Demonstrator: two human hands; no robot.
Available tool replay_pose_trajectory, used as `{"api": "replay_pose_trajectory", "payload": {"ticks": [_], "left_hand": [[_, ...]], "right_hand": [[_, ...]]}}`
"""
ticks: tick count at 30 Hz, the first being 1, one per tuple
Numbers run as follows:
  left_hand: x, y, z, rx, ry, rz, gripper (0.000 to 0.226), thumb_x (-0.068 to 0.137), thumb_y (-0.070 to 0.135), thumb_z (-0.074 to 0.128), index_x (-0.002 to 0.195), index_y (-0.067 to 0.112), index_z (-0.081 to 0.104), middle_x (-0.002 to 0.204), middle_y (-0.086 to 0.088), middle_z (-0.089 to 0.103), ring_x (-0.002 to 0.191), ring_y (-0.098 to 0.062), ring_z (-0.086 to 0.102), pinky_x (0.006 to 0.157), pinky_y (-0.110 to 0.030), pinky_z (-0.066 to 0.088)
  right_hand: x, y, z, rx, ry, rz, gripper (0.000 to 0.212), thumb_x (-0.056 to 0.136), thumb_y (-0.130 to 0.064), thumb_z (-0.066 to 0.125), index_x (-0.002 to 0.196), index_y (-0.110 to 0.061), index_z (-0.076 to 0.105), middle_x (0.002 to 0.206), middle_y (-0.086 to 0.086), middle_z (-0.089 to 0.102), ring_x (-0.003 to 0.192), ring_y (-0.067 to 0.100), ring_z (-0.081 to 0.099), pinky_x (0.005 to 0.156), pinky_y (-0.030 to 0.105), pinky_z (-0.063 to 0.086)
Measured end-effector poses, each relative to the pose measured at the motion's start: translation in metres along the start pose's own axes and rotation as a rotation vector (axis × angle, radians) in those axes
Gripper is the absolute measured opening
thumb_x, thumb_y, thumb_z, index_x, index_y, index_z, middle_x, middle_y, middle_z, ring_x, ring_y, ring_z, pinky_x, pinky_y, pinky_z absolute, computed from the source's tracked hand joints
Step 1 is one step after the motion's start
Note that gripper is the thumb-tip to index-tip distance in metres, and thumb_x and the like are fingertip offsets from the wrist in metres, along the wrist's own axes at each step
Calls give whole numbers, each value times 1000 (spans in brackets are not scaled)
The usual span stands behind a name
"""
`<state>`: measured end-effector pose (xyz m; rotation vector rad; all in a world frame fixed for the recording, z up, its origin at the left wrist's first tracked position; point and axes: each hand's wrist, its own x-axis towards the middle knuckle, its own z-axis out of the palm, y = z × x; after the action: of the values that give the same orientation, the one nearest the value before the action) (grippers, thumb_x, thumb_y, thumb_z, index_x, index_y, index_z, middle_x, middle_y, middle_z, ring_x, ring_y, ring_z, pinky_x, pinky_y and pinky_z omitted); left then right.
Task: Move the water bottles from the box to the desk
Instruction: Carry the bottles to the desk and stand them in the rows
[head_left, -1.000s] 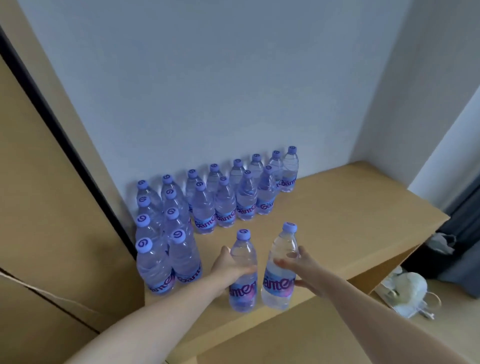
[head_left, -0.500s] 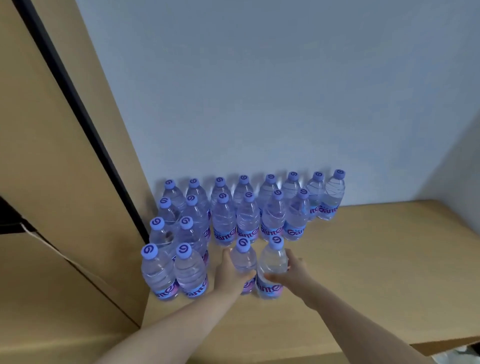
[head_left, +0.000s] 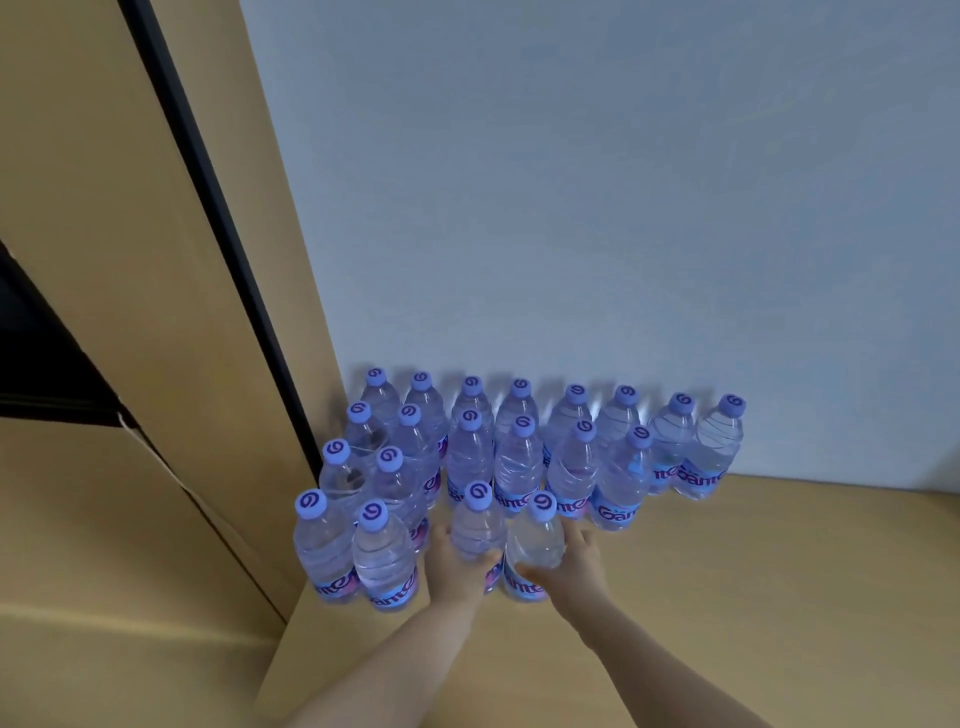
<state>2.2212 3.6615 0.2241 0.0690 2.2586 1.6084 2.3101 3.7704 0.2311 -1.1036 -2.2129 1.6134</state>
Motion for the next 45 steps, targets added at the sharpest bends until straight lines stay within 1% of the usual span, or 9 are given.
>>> {"api": "replay_pose_trajectory", "payload": {"ticks": [5,11,18,26,32,34,36,41,45], "left_hand": [[9,2,4,-18,96,36,49,69,1,78,111,3,54,93,0,58,90,-22,58,75,-24,37],[28,3,3,-5,139,-29,46,74,5,76,112,-4,52,110,-19,62,104,-31,59,84,-33,41],[36,1,6,-11,191,-52,45,77,8,75,113,-5,51,112,-20,61,105,-32,58,82,-30,39],[43,3,0,33,107,-57,47,77,13,76,112,0,48,107,-14,60,102,-30,58,82,-31,42],[33,5,-8,-20,-14,-26,26,82,4,68,98,15,51,91,-2,58,90,-22,56,80,-32,47],[24,2,-12,-84,-54,-35,29,84,3,63,96,26,50,97,0,60,91,-20,56,88,-40,48],[15,-4,-18,-121,-71,-71,30,88,1,59,86,30,49,89,4,57,88,-17,53,87,-37,46],[-13,-28,-33,-34,-140,-170,25,89,-4,46,92,16,60,83,4,54,73,-7,49,65,-22,41],[-38,-56,-59,36,-207,-274,21,86,-5,53,94,11,64,90,-1,59,69,-12,52,53,-20,41]], "right_hand": [[12,-11,6,12,7,-14,74,73,-9,78,138,-22,46,133,2,38,112,19,48,96,34,45],[27,-20,16,-16,-10,-8,72,73,-11,78,137,-20,45,131,5,41,116,21,48,101,39,44],[36,-21,27,-32,33,-23,69,75,-17,78,135,-21,46,120,-1,38,108,17,46,87,27,40],[42,-26,27,-86,-22,28,76,77,-20,77,141,-22,36,136,4,37,119,21,45,94,32,42],[38,-30,25,44,-151,140,67,84,-17,70,140,-11,35,135,10,47,124,28,48,105,43,42],[35,-25,24,6,-188,164,44,87,-17,67,125,-9,46,118,12,53,108,26,56,91,36,48],[26,-23,21,-70,-225,199,10,91,-15,59,91,-9,51,80,8,48,68,19,50,63,27,43],[5,-6,23,-354,-322,158,38,95,-17,49,117,12,58,85,12,44,78,21,41,68,27,36],[-16,1,35,-425,-389,132,41,93,-20,50,118,12,58,82,9,44,75,21,41,61,26,34]]}}
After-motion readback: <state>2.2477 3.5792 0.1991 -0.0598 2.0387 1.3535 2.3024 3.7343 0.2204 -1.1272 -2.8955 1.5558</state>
